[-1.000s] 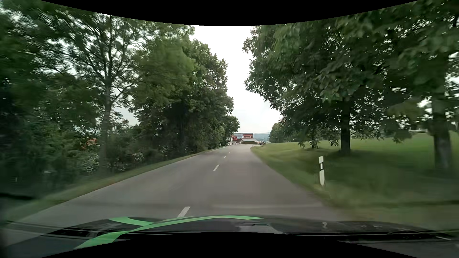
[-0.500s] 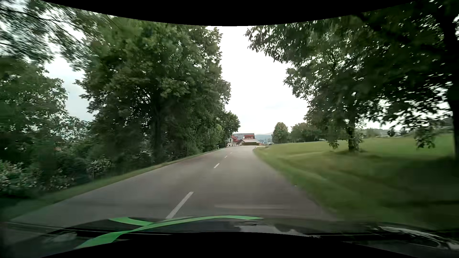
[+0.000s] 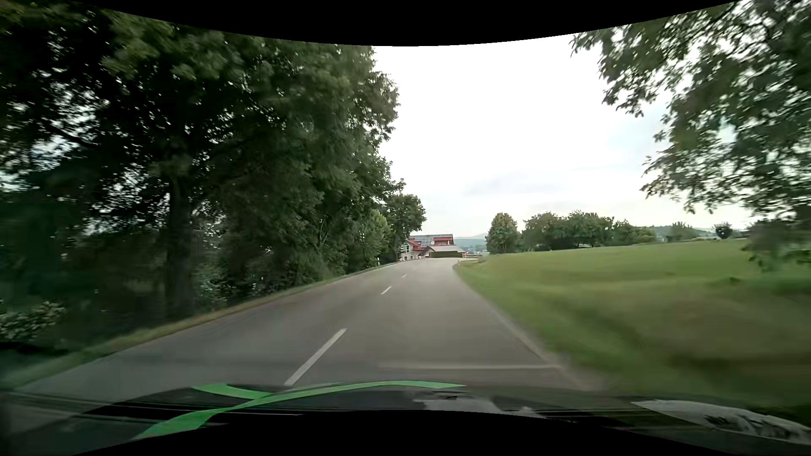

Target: Follow the waypoints while adhering to traffic rules and regulations

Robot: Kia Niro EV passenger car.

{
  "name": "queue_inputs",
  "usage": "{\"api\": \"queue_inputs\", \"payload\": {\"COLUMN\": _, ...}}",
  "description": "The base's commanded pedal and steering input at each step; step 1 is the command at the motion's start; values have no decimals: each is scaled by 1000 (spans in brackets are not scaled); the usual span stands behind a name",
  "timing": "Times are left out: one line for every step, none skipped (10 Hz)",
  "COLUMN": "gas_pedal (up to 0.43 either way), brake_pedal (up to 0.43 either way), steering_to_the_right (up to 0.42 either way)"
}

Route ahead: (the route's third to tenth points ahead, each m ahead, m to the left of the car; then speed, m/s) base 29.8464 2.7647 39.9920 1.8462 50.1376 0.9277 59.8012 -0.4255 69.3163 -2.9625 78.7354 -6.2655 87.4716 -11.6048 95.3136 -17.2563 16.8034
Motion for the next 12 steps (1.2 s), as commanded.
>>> {"api": "queue_inputs", "payload": {"gas_pedal": 331, "brake_pedal": 0, "steering_to_the_right": -6}}
{"api": "queue_inputs", "payload": {"gas_pedal": 331, "brake_pedal": 0, "steering_to_the_right": -6}}
{"api": "queue_inputs", "payload": {"gas_pedal": 268, "brake_pedal": 0, "steering_to_the_right": -5}}
{"api": "queue_inputs", "payload": {"gas_pedal": 268, "brake_pedal": 0, "steering_to_the_right": -2}}
{"api": "queue_inputs", "payload": {"gas_pedal": 260, "brake_pedal": 0, "steering_to_the_right": 0}}
{"api": "queue_inputs", "payload": {"gas_pedal": 220, "brake_pedal": 0, "steering_to_the_right": 3}}
{"api": "queue_inputs", "payload": {"gas_pedal": 169, "brake_pedal": 0, "steering_to_the_right": 3}}
{"api": "queue_inputs", "payload": {"gas_pedal": 130, "brake_pedal": 0, "steering_to_the_right": 3}}
{"api": "queue_inputs", "payload": {"gas_pedal": 0, "brake_pedal": 0, "steering_to_the_right": 4}}
{"api": "queue_inputs", "payload": {"gas_pedal": 0, "brake_pedal": 0, "steering_to_the_right": 6}}
{"api": "queue_inputs", "payload": {"gas_pedal": 0, "brake_pedal": 0, "steering_to_the_right": 8}}
{"api": "queue_inputs", "payload": {"gas_pedal": 0, "brake_pedal": 0, "steering_to_the_right": 8}}
